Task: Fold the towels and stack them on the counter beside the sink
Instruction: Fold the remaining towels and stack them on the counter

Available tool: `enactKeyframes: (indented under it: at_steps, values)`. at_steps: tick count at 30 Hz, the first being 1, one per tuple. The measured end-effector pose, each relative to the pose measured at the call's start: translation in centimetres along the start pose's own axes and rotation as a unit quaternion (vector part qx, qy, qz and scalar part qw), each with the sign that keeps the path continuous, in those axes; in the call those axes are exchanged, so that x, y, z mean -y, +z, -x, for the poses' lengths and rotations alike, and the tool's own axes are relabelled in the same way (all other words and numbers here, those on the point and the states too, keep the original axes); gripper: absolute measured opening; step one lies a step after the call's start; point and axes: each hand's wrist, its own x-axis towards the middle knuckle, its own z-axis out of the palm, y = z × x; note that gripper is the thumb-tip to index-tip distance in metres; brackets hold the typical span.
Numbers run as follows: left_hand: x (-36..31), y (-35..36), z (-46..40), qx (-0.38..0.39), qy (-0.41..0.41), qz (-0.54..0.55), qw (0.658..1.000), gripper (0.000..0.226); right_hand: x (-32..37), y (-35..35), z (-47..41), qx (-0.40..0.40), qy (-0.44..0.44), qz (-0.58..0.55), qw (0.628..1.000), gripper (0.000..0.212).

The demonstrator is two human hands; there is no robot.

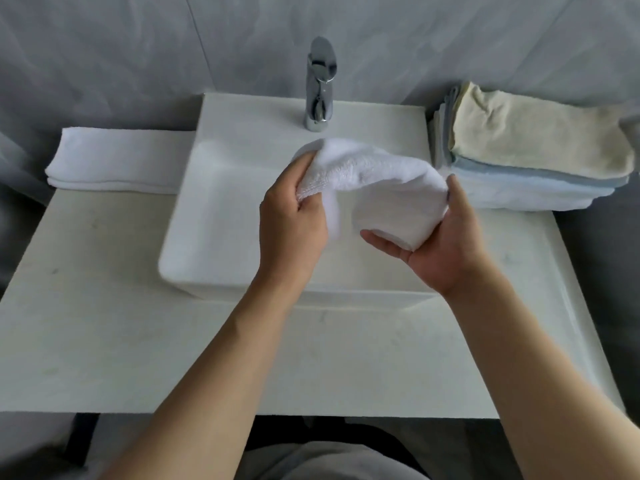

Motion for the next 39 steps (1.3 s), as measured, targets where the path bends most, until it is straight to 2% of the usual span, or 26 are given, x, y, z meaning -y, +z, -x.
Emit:
enactKeyframes:
  at_steps: [2, 5, 9, 13, 17, 19, 23, 26, 28, 30, 31, 32, 34, 36, 39]
  values:
    - [-0.7, 2.2, -0.4, 0.014, 0.023, -0.011, 1.0, 0.045, 1.5, -1.5, 0.5, -0.032, -0.006, 0.007, 0.999, 0.046]
    - [-1.9, 5.5, -1.3, 0.025, 0.061, -0.025, 0.997, 0.044, 3.4, -3.3, 1.0, -0.084, -0.054, 0.009, 0.995, 0.038]
    - [-3.2, 9.6, -2.4, 0.005, 0.091, -0.012, 0.996, 0.042, 6.4, -5.1, 1.0, -0.146, -0.17, 0.124, 0.967, 0.031]
    - [-4.4, 13.8, -2.6, -0.01, 0.104, -0.012, 0.994, 0.049, 10.4, -8.1, 0.3, -0.21, -0.297, 0.316, 0.876, 0.036]
    - [-6.1, 18.0, -3.6, -0.052, 0.131, -0.021, 0.99, 0.058, 14.7, -10.7, -2.2, -0.177, -0.357, 0.39, 0.83, 0.041]
    - [-7.0, 20.7, -4.1, -0.061, 0.136, -0.016, 0.989, 0.061, 16.9, -12.4, -3.6, -0.162, -0.396, 0.429, 0.795, 0.042]
    - [-9.2, 25.8, -6.3, -0.071, 0.156, -0.031, 0.985, 0.064, 22.4, -15.6, -6.3, -0.158, -0.49, 0.513, 0.687, 0.039]
    - [-9.9, 28.6, -9.0, -0.09, 0.261, -0.113, 0.954, 0.067, 27.1, -17.9, -8.3, -0.144, -0.573, 0.557, 0.583, 0.034]
    - [-9.4, 30.0, -10.6, -0.109, 0.379, -0.205, 0.896, 0.065, 29.4, -19.9, -10.0, -0.137, -0.605, 0.572, 0.537, 0.031]
    - [-7.6, 31.3, -11.8, -0.105, 0.478, -0.305, 0.817, 0.058, 30.6, -22.5, -11.9, -0.136, -0.585, 0.606, 0.522, 0.029]
    - [-6.0, 31.9, -12.0, -0.076, 0.49, -0.355, 0.793, 0.058, 30.6, -24.3, -13.3, -0.137, -0.545, 0.638, 0.526, 0.03]
    - [-4.1, 32.4, -11.9, -0.027, 0.469, -0.406, 0.784, 0.062, 30.2, -26.0, -14.4, -0.139, -0.481, 0.683, 0.531, 0.032]
    - [-0.3, 33.0, -11.0, 0.079, 0.359, -0.504, 0.781, 0.078, 28.7, -29.1, -16.3, -0.111, -0.319, 0.768, 0.544, 0.046]
    - [2.1, 33.4, -10.1, 0.133, 0.275, -0.558, 0.772, 0.084, 27.2, -30.8, -16.9, -0.101, -0.215, 0.8, 0.551, 0.049]
    - [2.1, 34.0, -9.9, 0.109, 0.239, -0.575, 0.775, 0.077, 26.5, -30.8, -17.2, -0.138, -0.211, 0.794, 0.553, 0.038]
